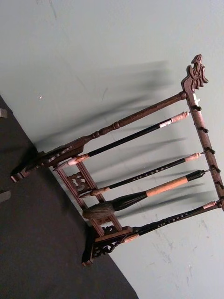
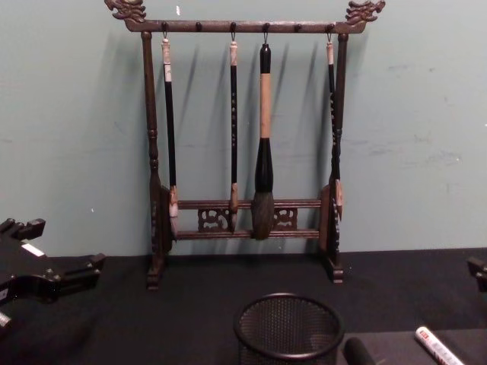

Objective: Pick up the water-based marker from the table and place it into the pen holder.

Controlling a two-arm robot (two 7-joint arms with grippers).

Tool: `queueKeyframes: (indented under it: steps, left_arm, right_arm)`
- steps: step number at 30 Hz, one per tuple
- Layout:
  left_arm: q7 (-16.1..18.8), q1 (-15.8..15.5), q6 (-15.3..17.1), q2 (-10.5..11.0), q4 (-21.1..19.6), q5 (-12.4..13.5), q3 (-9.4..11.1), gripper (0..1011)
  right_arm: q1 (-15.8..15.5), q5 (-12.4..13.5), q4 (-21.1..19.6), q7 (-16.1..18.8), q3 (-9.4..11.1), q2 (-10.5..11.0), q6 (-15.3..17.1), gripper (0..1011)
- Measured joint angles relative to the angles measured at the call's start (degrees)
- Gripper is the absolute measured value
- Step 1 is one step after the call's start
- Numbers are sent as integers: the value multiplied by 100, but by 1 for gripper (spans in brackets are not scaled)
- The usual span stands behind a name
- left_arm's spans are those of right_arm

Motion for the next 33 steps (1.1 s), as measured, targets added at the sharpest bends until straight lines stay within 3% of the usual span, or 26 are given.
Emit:
queueKeyframes:
  steps: [33]
  left_arm:
    - [0, 0, 0, 0, 0, 0, 0, 1001]
  right_arm:
    - [0, 0, 0, 0, 0, 0, 0, 1003]
